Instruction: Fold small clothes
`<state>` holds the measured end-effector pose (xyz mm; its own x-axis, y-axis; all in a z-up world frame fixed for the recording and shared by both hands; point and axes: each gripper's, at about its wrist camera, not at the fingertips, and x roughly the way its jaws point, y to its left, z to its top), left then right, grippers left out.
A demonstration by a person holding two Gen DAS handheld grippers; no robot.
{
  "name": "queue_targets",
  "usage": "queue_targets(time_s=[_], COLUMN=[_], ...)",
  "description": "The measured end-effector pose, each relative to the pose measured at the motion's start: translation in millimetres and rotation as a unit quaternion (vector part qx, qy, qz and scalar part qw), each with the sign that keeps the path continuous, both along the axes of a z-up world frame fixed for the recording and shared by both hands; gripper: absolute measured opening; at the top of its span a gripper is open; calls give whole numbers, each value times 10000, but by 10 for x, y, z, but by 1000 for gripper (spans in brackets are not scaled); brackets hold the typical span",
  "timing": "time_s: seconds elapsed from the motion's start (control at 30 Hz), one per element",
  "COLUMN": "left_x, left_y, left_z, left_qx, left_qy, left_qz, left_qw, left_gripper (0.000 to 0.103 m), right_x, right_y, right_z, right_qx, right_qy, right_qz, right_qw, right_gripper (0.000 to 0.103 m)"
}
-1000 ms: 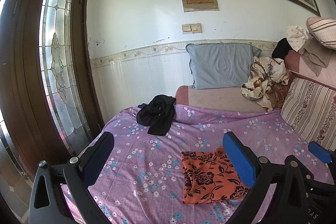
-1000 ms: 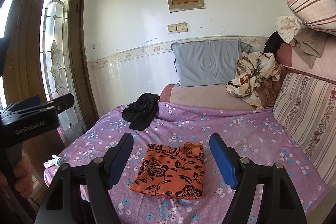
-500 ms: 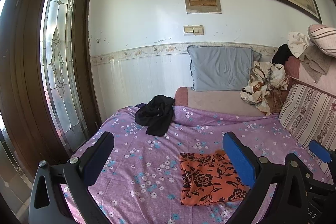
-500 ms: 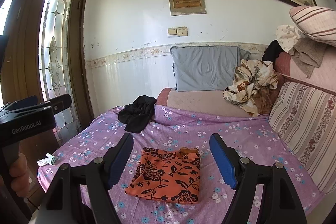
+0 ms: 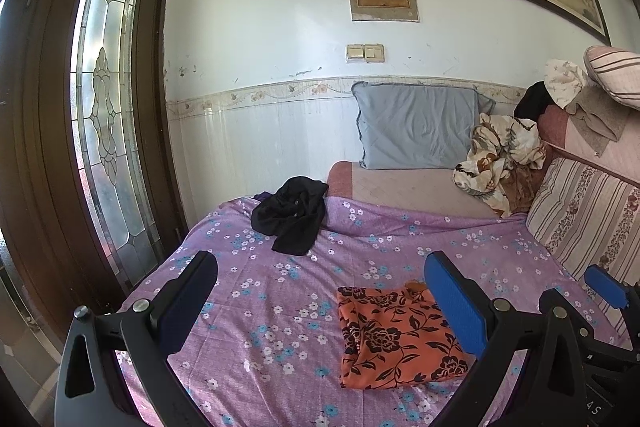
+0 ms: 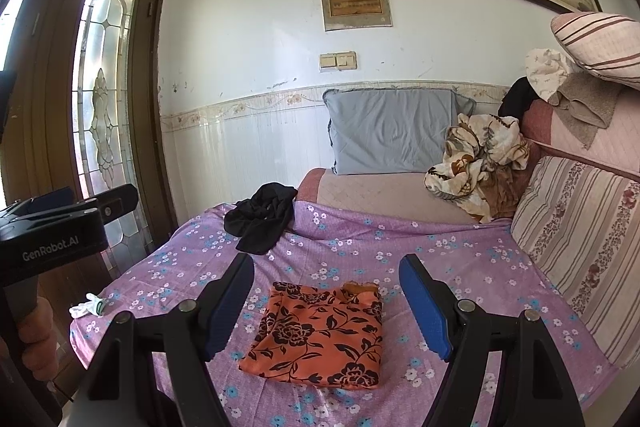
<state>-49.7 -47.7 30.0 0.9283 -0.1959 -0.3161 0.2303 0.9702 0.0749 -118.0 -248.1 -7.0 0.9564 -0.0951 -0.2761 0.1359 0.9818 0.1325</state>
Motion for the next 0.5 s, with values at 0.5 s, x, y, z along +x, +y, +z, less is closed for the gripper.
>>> queue_targets(time_s=[0.5], left_x=[35], left_y=[-96], left_z=[-56], left_qx=[33], left_qy=[68], left_qz=[-192], left_qw=[9998], left_gripper=[103], right_x=[21], right_y=[-168], right_z=[-79], right_qx=[259], right_qy=[-25], right_qz=[-215], right_qw=[9994], right_gripper=[78])
